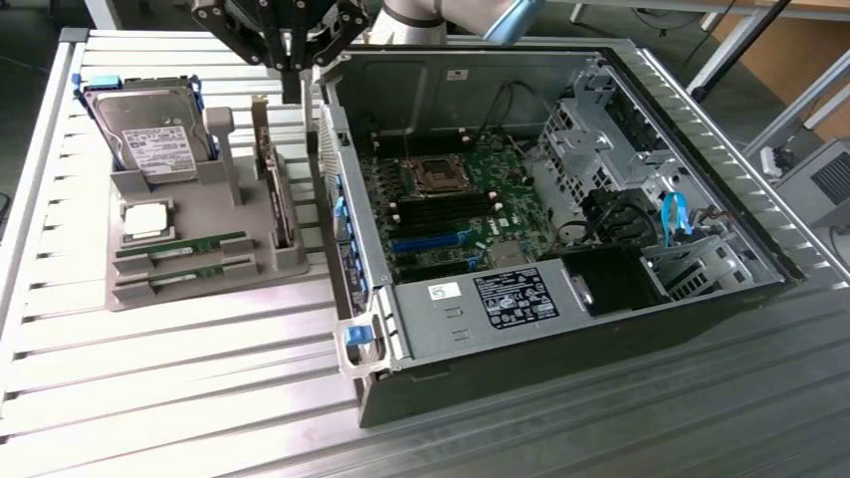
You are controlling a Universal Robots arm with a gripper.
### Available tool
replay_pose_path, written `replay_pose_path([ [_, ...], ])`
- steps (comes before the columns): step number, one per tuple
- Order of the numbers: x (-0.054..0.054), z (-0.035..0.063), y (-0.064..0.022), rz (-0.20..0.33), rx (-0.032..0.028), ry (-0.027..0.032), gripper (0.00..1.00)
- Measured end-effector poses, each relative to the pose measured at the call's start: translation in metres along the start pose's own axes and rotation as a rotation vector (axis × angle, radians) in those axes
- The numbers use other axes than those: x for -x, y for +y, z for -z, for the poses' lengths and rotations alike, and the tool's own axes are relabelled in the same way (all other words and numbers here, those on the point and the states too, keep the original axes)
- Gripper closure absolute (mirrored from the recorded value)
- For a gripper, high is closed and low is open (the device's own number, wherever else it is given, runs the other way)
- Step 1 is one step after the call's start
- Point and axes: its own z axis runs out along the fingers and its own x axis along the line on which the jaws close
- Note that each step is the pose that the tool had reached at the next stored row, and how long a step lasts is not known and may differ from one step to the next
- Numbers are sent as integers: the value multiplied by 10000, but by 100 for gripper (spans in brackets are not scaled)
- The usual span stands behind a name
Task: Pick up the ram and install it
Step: 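Reach for the ram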
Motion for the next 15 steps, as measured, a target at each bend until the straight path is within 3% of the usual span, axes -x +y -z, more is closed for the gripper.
replay_pose_path([
  [7, -235, 6, -18, 0, 0, 0, 91],
  [15, -375, 10, -28, 0, 1, -1, 91],
])
